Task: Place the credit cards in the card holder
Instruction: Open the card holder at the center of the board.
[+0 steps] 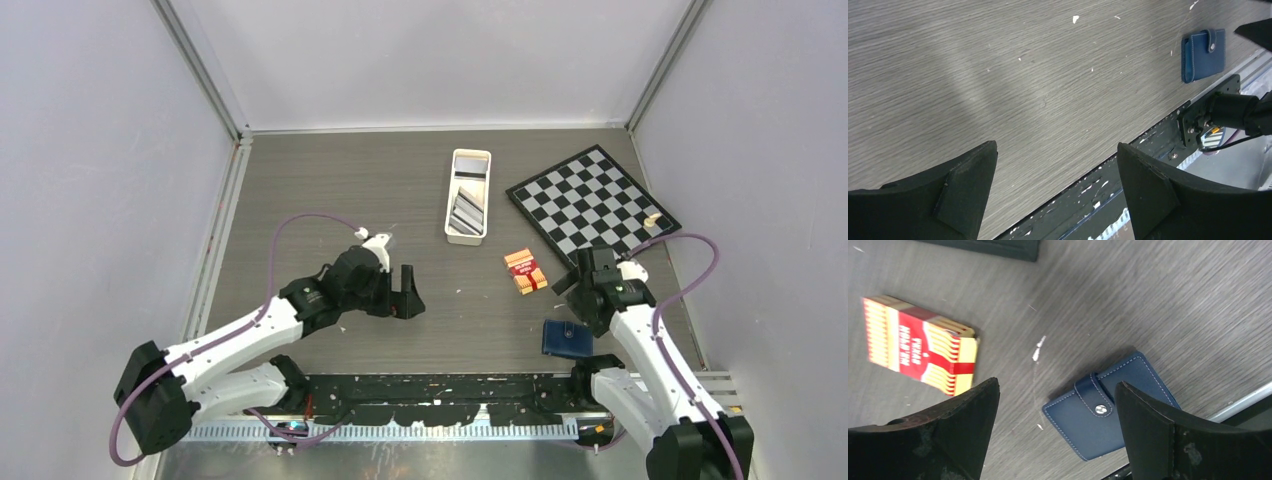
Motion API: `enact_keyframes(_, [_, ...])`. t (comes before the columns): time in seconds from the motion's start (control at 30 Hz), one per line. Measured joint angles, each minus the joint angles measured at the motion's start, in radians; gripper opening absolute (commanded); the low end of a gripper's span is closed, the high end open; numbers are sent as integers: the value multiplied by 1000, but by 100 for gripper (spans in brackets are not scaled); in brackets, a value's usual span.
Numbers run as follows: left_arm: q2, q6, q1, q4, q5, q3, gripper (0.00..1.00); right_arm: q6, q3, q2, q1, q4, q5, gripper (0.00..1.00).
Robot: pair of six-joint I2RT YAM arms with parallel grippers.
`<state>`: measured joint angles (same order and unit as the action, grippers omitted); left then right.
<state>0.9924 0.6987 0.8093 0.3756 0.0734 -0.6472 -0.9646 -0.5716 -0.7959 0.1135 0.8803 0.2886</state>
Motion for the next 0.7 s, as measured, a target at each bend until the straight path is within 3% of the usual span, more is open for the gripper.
enact_keyframes(0.43, [24, 53, 29, -97, -31, 0, 93, -19, 91, -49, 0, -40, -47, 64])
enact_keyframes(0.57, [23, 53, 29, -99, -36, 0, 93, -23, 98, -61, 3, -63, -63, 47])
enact_keyframes(0.7, [23, 53, 29, -102, -37, 0, 93, -38, 126, -71, 18, -109, -90, 37])
